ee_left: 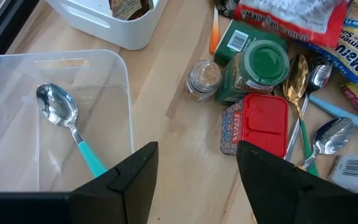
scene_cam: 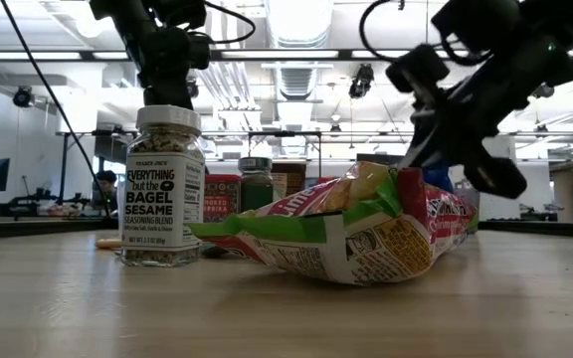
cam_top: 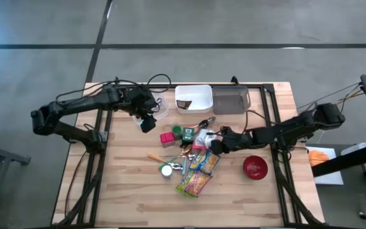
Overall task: Pick & Place Food Item
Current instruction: Put the red noodle pack into the black bin
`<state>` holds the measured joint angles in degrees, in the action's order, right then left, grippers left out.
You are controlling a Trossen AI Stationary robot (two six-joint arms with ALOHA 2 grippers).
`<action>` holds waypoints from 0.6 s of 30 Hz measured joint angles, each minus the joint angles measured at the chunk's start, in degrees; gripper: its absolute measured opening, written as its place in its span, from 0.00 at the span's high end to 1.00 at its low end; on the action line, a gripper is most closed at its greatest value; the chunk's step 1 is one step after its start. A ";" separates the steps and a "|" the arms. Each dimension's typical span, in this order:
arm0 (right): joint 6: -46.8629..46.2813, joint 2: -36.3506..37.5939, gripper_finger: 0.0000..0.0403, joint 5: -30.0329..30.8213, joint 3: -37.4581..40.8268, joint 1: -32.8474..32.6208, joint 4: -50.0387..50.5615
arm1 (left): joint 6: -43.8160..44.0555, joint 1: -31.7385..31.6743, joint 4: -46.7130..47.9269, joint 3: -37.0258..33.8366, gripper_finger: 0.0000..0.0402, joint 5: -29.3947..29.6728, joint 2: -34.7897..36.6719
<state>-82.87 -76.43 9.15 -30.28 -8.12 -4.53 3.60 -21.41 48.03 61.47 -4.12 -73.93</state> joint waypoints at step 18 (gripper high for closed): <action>2.12 18.41 0.98 12.69 0.07 -0.11 1.31 | 1.36 0.00 -0.17 0.00 0.45 0.00 0.00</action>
<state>-80.75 -58.02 21.84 -30.22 -8.23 -3.22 4.95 -21.41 47.86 61.47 -4.12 -73.93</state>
